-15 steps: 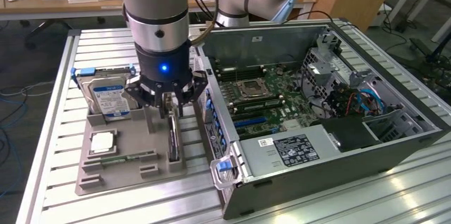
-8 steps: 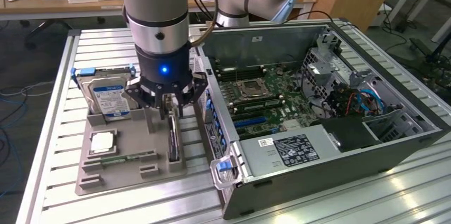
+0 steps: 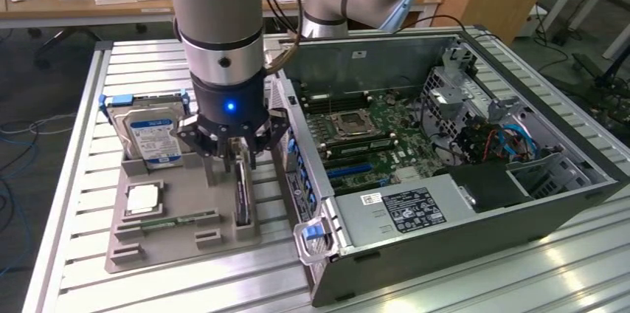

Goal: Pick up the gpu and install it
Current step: 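Pick up the gpu and move the gpu toward the slot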

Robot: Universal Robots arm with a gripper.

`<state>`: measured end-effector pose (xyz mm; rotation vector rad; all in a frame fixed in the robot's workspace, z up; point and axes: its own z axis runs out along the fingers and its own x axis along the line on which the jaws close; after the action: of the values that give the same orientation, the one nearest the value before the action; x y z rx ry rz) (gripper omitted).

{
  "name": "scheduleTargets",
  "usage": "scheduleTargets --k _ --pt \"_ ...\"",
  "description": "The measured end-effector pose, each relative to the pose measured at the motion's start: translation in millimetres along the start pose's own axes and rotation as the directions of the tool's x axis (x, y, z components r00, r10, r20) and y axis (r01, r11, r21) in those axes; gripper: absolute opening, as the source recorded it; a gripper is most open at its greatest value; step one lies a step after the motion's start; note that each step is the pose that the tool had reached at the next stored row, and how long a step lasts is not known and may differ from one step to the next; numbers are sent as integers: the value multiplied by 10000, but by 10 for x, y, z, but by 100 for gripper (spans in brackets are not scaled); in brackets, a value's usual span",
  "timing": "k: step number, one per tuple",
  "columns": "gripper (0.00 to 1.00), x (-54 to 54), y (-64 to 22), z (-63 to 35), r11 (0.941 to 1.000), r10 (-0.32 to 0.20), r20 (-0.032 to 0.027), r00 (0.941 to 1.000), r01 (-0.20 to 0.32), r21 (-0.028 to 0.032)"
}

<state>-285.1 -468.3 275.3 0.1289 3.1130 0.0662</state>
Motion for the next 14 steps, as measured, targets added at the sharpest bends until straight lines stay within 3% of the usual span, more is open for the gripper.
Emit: scheduleTargets --k 14 --pt "42 2 -4 92 10000 0 0 10000 0 -1"
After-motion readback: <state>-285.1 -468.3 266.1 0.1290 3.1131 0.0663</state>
